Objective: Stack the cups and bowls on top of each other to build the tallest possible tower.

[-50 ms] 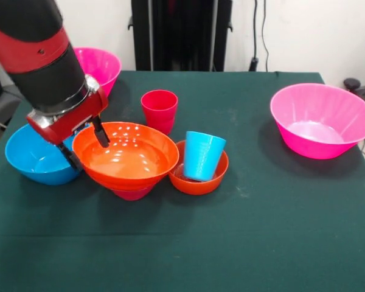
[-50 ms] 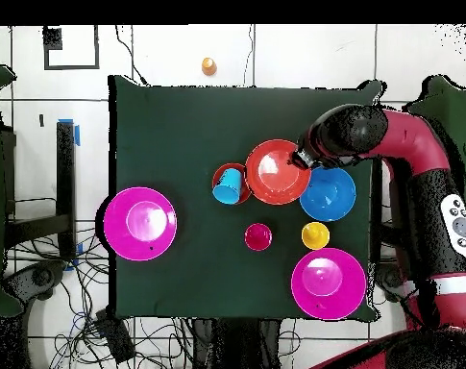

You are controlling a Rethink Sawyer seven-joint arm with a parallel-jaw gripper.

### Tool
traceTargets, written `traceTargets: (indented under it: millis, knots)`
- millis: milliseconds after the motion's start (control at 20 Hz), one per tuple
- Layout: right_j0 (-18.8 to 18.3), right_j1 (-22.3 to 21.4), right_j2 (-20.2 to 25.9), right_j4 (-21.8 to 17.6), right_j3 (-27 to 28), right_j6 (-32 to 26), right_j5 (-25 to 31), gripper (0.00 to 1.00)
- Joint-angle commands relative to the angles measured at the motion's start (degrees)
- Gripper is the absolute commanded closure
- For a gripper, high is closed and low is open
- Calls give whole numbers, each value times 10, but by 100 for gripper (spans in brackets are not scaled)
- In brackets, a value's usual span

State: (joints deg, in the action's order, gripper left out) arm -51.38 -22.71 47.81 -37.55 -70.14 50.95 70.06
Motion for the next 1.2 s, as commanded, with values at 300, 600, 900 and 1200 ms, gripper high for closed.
traceTargets:
  millis: [300, 600, 900, 1200]
  knots:
    - [125, -195, -115, 52, -112, 306, -3, 0]
    - [164, -231, -155, 72, -156, 369, 1, 0]
    - [184, -350, -175, 160, -321, 518, -136, 0]
    - [221, -379, -223, 172, -394, 609, -232, 0]
